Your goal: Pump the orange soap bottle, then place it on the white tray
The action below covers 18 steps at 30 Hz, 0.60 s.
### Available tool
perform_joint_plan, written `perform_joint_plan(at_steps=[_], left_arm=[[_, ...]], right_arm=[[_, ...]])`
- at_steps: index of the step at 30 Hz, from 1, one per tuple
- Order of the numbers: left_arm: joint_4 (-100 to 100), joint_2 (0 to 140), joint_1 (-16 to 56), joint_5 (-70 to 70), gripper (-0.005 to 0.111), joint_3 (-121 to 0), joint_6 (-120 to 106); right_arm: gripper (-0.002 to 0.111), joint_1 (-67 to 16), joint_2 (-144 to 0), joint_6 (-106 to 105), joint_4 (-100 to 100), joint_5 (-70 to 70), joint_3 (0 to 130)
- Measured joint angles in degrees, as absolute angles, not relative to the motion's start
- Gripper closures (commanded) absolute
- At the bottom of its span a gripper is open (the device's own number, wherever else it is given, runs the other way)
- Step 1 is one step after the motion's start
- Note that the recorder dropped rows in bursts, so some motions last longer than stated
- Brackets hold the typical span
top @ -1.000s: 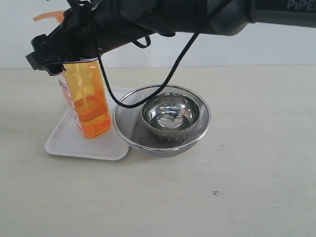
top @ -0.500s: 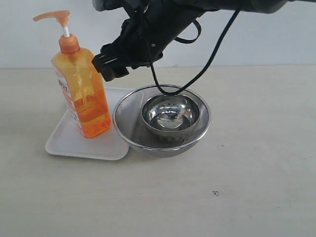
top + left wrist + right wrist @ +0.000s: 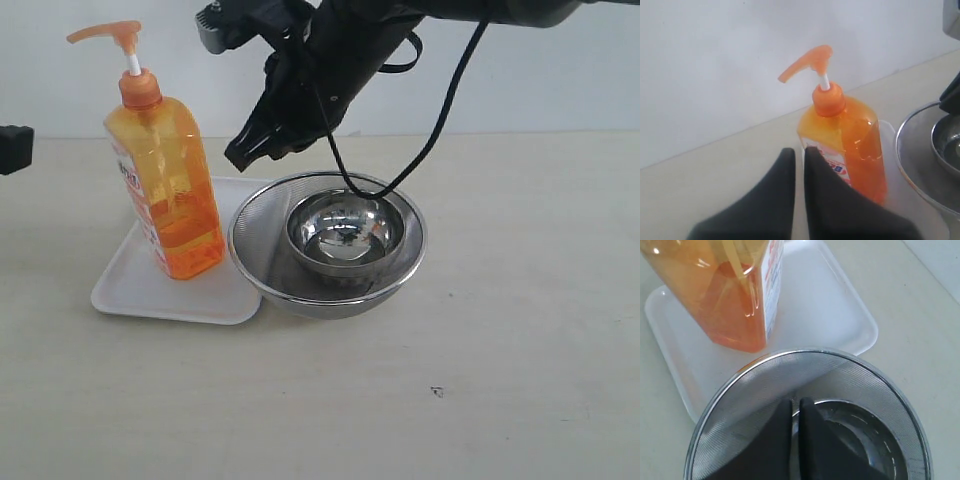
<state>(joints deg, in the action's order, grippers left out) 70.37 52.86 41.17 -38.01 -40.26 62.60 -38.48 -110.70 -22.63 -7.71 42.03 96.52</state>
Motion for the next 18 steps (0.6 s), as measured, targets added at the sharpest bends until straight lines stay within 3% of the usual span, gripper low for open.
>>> perform_joint_plan(at_steps=[4, 9, 18], left_arm=[[80.2, 55.7, 39.6, -37.4, 0.102, -37.5, 71.6], [83.3, 59.2, 32.0, -36.3, 0.102, -34.4, 80.9], [97.7, 67.6, 16.6, -16.2, 0.102, -33.5, 99.5]], right_arm=[[0.108, -38.5, -111.4, -23.4, -7.4, 38.8, 96.5], [0.108, -38.5, -112.1, -23.7, -7.4, 35.1, 96.5], [0.108, -38.5, -112.7, -26.8, -7.3, 28.8, 96.5]])
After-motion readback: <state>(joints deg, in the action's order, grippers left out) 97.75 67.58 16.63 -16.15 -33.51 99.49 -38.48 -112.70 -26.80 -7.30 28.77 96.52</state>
